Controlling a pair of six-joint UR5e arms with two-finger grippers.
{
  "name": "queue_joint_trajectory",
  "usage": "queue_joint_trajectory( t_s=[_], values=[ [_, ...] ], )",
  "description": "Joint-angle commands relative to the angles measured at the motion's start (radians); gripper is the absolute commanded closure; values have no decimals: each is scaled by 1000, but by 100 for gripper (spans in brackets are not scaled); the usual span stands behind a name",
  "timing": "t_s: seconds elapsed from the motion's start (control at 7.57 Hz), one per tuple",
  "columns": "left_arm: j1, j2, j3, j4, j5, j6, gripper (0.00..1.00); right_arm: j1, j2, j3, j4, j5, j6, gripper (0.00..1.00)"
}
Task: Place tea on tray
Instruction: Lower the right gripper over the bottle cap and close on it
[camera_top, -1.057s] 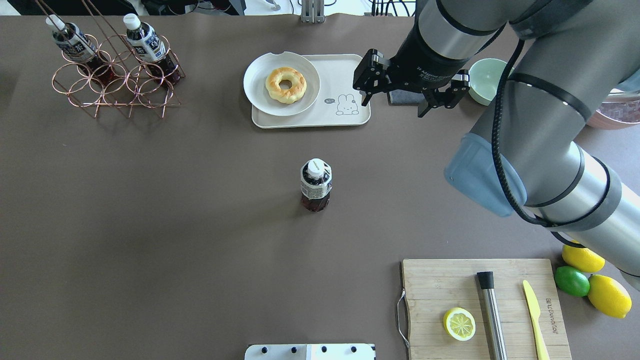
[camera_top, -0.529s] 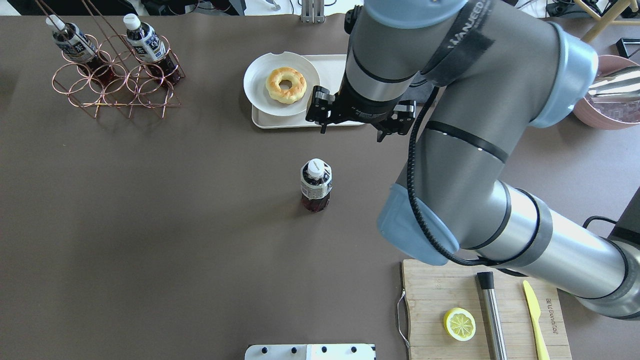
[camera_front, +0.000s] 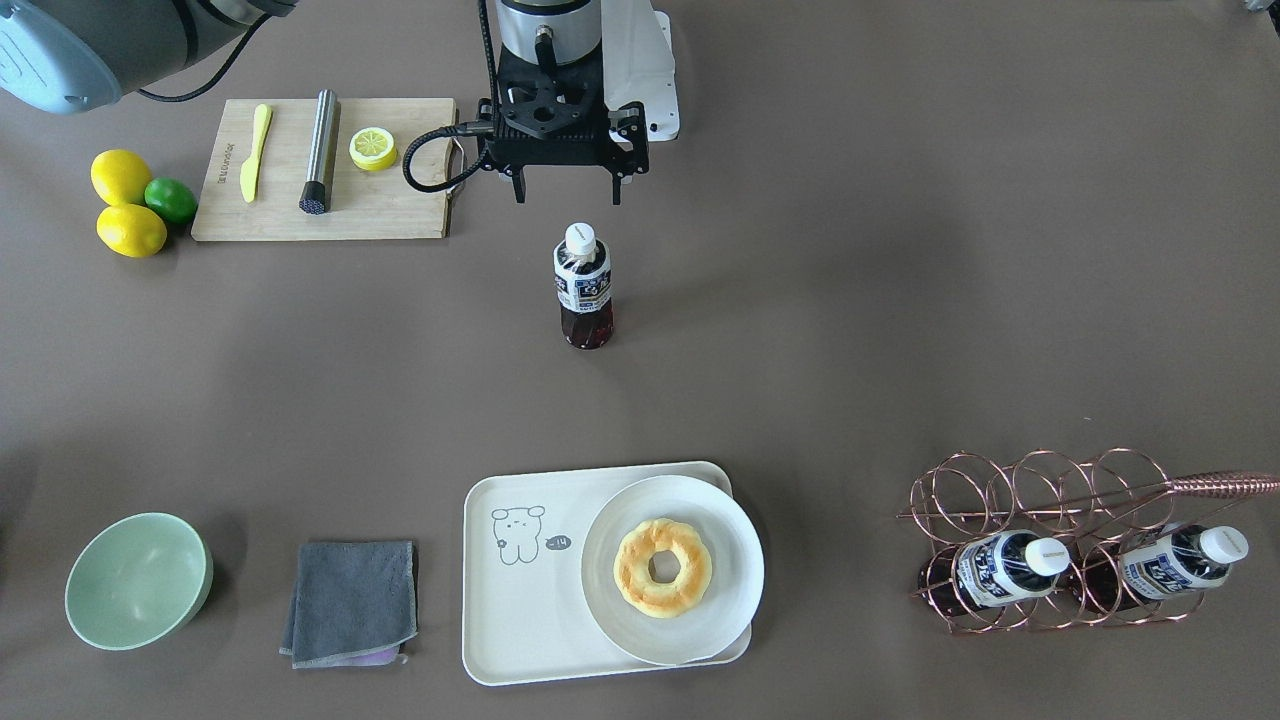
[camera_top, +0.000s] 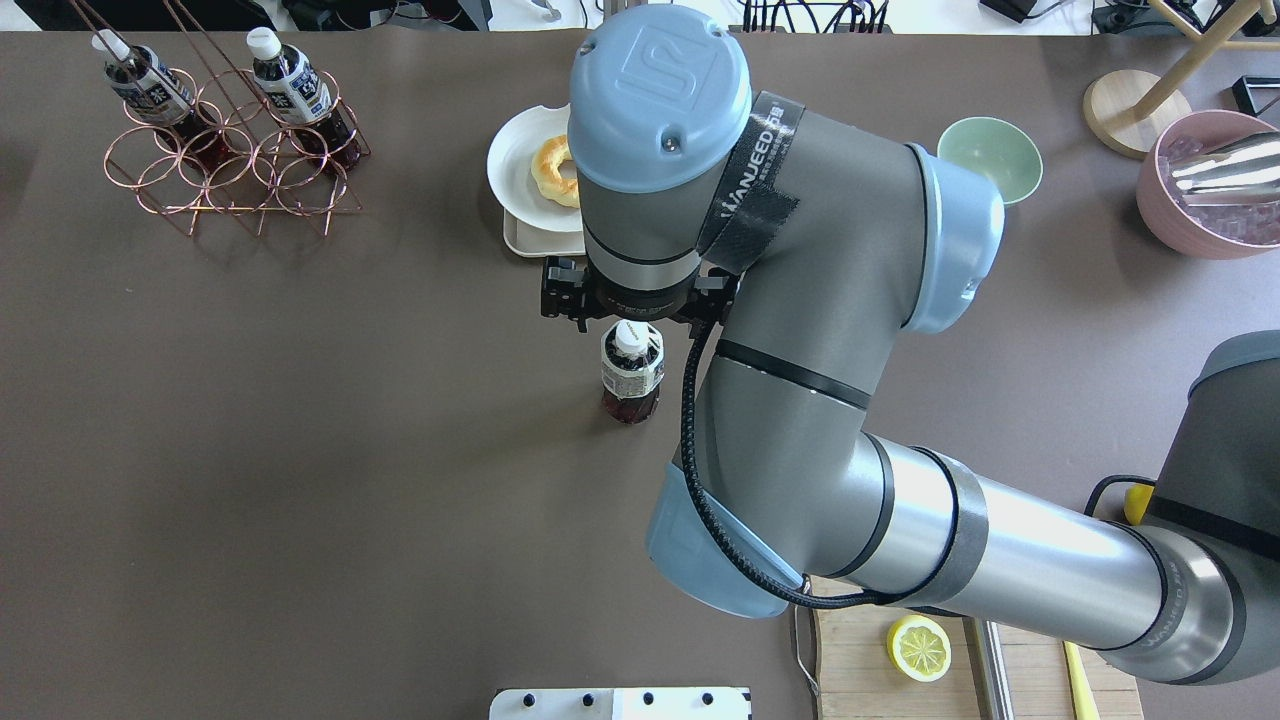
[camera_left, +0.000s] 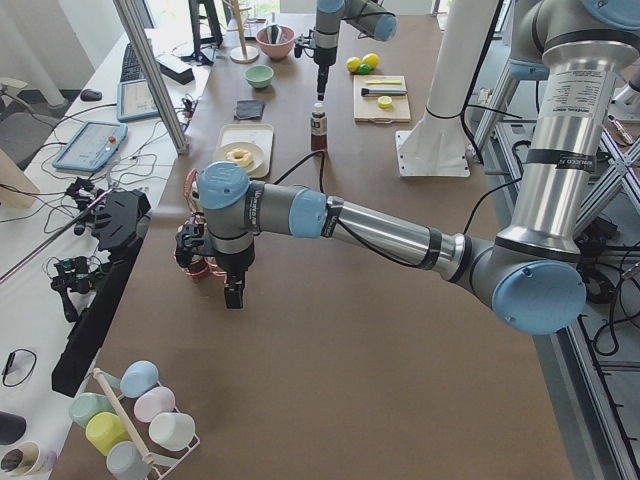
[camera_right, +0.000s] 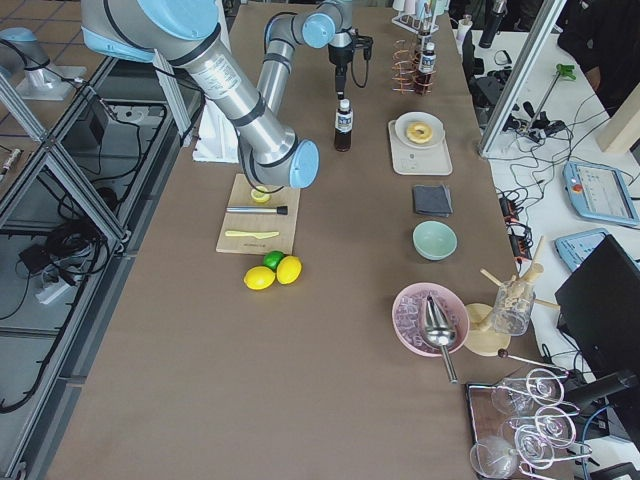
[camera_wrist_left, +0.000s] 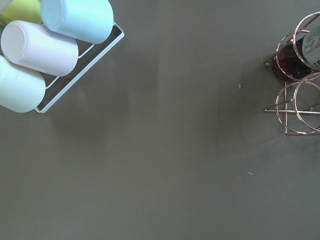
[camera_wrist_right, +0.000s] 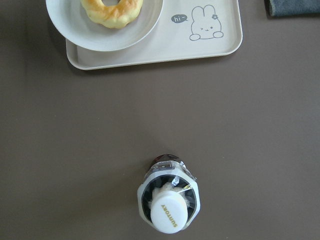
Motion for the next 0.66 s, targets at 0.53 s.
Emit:
queue_joint_trajectory(
  t_s=[0.53],
  values=[
    [-4,-12,3,-1,2,0,2,-21,-29,-86,116,-50,10,7]
  ],
)
